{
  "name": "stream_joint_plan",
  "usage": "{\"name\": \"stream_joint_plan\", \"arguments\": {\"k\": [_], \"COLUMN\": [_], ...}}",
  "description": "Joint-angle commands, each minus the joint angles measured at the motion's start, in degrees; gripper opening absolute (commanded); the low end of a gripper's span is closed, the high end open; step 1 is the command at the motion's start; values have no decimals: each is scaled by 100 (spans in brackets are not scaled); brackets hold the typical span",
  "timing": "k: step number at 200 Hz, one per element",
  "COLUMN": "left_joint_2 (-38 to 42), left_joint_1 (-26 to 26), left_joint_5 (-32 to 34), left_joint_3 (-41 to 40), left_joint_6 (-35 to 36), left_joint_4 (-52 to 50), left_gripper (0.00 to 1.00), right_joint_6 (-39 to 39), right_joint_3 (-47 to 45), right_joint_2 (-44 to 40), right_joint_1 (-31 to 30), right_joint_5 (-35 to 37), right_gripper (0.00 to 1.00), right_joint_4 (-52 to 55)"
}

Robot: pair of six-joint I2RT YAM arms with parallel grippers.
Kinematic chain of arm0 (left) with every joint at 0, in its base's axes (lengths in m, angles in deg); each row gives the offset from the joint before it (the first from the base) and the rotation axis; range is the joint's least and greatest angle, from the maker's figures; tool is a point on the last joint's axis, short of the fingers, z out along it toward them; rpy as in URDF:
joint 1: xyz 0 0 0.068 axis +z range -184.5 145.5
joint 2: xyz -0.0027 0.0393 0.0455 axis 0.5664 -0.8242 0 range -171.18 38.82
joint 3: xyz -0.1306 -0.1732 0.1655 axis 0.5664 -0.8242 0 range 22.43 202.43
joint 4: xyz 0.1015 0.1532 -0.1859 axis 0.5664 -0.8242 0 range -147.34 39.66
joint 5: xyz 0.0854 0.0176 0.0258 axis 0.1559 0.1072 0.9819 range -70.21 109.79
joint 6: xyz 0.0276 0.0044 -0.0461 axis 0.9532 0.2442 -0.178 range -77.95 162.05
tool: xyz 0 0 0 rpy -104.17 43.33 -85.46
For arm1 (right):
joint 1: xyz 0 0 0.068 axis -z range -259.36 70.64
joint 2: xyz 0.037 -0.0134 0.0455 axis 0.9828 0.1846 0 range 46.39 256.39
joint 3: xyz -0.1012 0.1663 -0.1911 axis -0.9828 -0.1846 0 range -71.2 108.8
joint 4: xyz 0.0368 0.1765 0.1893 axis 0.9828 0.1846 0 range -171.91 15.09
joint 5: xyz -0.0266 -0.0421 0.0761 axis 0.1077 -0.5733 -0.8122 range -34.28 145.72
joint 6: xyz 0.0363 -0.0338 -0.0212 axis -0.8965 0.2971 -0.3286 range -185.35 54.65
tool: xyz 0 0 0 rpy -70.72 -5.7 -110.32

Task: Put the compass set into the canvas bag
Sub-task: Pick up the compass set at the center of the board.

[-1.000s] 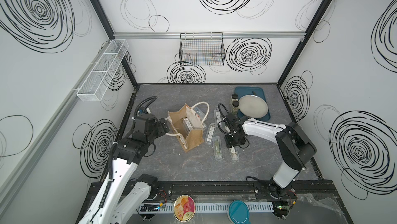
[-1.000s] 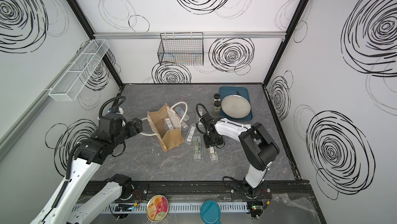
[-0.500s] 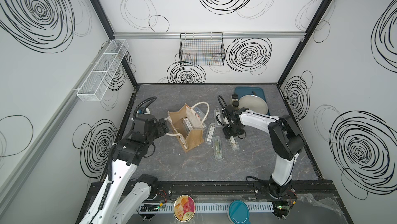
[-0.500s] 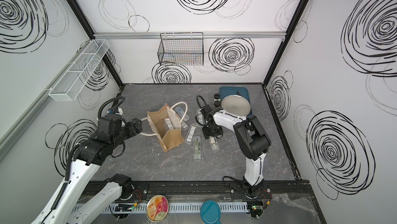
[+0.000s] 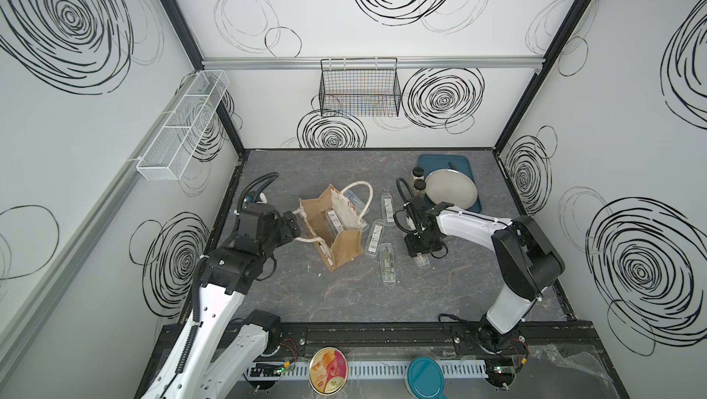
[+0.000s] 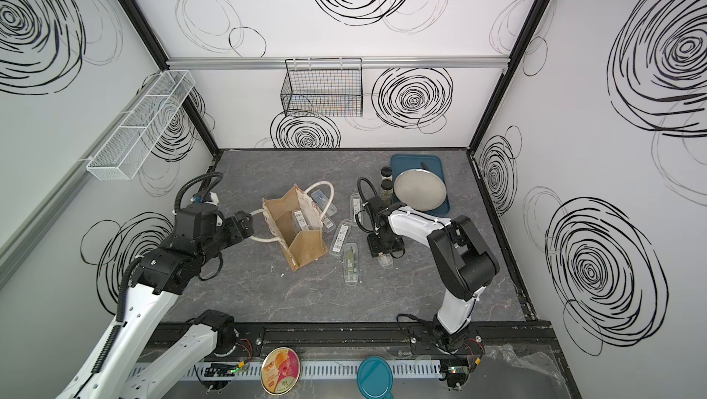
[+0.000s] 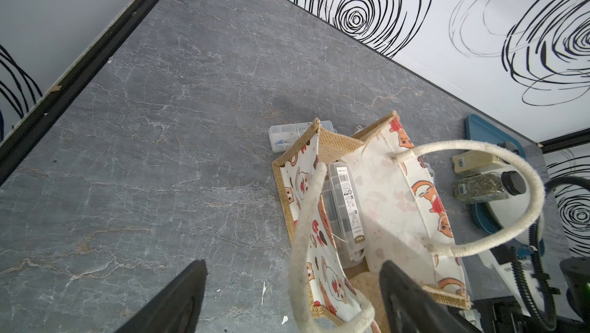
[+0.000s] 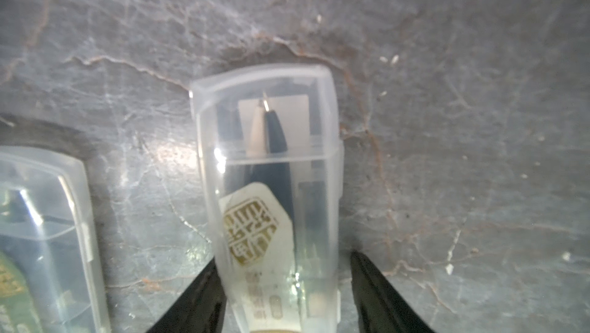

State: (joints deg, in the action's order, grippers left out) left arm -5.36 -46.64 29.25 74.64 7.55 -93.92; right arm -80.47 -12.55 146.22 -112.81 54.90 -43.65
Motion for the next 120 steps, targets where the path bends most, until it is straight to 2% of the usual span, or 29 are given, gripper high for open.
{"name": "stream_joint_plan", "arguments": {"k": [1, 42, 65, 92, 120], "left_joint_2": [68, 129, 104, 88, -8], "left_joint_1": [41, 45, 39, 30, 36], "left_joint_5": [30, 51, 222, 593, 552], "left_joint_3": [-34, -31, 110, 491, 618], "left_joint_6": [0, -22, 84, 326, 393], "left_joint_4": [86, 61, -49, -301, -323], "left_gripper": [88, 88, 88, 88, 88], "right_joint_6": [-18, 19, 2, -49, 52], "right_joint_3": [-88, 102, 217, 356, 1263], "right_joint_2": [224, 92, -323, -1148, -1555], "right_joint_1": [25, 32, 136, 568, 604], "right_joint_5": [-243, -138, 34, -64, 152], "right_gripper": [59, 46, 44, 43, 43], "right_joint_4": [-60, 111, 359, 540, 1062]}}
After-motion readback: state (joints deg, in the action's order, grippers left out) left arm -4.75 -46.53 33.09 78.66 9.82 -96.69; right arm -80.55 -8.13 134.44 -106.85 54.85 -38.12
